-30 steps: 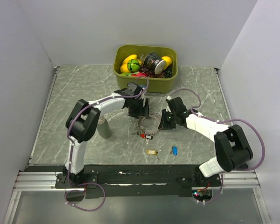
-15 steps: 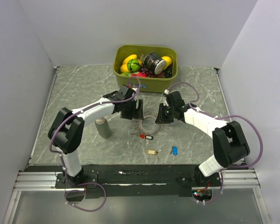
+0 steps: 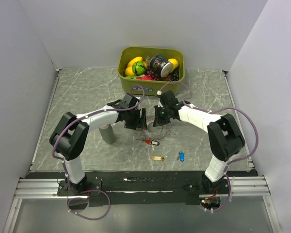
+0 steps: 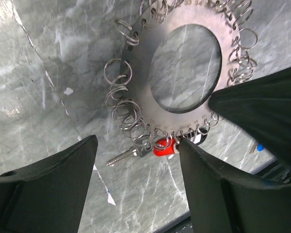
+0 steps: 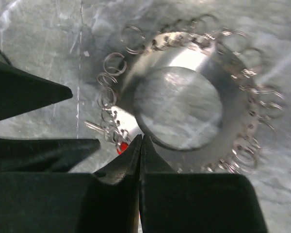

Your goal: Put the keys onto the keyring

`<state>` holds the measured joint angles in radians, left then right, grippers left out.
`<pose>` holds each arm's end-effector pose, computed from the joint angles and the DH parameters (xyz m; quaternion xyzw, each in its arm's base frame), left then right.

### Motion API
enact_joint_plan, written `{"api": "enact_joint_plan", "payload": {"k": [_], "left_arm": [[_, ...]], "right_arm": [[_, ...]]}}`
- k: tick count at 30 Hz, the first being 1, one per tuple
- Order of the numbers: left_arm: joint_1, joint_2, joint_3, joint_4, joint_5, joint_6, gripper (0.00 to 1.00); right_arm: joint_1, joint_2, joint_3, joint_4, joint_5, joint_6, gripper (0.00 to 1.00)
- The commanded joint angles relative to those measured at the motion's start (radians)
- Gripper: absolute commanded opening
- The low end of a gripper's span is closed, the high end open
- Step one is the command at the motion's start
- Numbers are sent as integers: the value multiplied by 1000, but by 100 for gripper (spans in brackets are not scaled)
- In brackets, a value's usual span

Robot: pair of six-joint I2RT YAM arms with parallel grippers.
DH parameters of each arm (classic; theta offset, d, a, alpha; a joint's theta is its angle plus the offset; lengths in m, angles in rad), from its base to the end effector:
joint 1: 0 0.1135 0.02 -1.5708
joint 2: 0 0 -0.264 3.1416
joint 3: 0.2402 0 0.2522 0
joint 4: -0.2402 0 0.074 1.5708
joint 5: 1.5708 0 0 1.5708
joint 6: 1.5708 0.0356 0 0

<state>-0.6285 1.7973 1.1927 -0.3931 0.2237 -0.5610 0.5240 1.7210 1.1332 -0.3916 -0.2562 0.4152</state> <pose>0.2978 -0.2262 0.1895 0.0637 0.9516 -0.2461 0.1727 0.3047 0.1865 0.1986 -0.0888 0.9453 0.2398 0.2024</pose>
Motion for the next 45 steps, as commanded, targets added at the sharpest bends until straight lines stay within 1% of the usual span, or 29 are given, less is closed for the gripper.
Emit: {"api": "enact_joint_plan", "payload": {"k": [1,5,7,10,15,18,22,29,31,32,36,40,45], "left_arm": [[7,-41,-13,46,19,-28,73],[15,-39,-28,46,20,-30,70],[16,-39,-36,51,26,-27,65],[16,-47,-59,53,9,-14,61],[-7,-61,-81,59,-61,27,60],[-42,-50,-61,39,-130,53,60],[-71,-23,-36,23,-182,70,59],[-100,4,-18,28,-221,93,57],[-102,20,-8,25,-221,96,55],[-100,25,-7,25,-251,98,55],[-102,51,11,31,-285,108,51],[-102,94,63,19,-310,122,50],[-102,88,90,28,-316,130,49]], "right_arm": [[34,67,99,-49,0,-29,0],[51,103,132,-58,-6,-38,0],[56,118,138,-64,-3,-38,0],[56,127,146,-67,6,-38,0],[56,134,155,-72,15,-36,0],[56,138,155,-70,14,-33,0],[54,132,146,-70,28,-29,0],[51,127,139,-73,40,-32,0],[51,129,140,-75,37,-32,0],[50,130,142,-75,34,-30,0],[51,134,143,-76,31,-38,0],[51,132,148,-82,34,-41,0],[51,120,145,-81,38,-46,0]]}}
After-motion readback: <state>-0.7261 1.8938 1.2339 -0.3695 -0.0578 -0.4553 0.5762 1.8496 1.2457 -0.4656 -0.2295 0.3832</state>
